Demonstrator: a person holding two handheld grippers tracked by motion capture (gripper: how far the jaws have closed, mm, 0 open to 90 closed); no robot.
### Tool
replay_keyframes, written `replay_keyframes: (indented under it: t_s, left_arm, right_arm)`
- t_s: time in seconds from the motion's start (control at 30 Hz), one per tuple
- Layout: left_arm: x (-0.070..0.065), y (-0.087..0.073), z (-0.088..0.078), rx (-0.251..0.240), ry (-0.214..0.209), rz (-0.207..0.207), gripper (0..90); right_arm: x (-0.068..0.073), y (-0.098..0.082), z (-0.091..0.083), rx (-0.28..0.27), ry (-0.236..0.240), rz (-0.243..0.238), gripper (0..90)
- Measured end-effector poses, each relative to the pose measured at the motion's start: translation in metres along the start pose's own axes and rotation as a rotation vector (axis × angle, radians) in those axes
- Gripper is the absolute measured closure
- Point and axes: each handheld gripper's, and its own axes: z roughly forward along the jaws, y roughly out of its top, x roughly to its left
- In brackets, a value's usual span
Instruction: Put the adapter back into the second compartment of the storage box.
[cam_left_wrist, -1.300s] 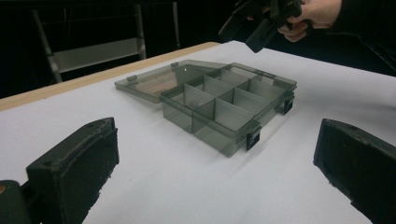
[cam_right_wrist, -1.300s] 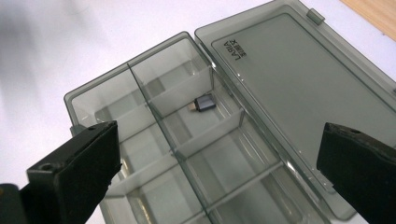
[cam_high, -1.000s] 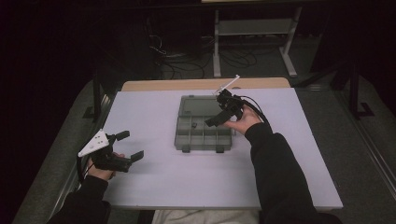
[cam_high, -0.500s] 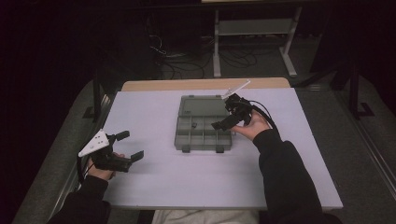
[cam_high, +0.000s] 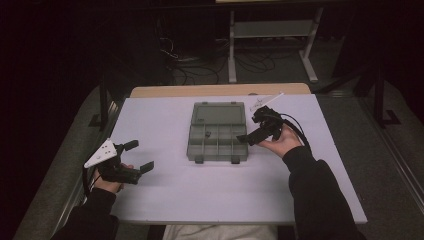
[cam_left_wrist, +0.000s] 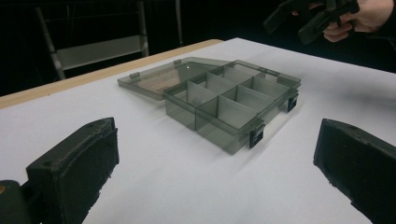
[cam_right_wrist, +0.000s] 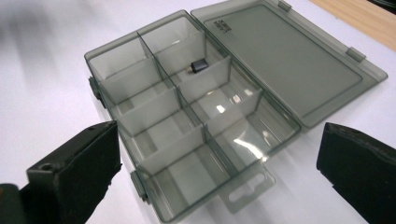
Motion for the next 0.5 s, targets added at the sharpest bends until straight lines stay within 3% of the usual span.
replay_keyframes:
  t_s: [0.5]
  left_arm:
    - [0.0, 0.0, 0.0, -0.001, 0.003, 0.002, 0.0]
  right_arm:
    - [-0.001, -0.022, -0.01, -0.019, -0.022, 0.023, 0.0]
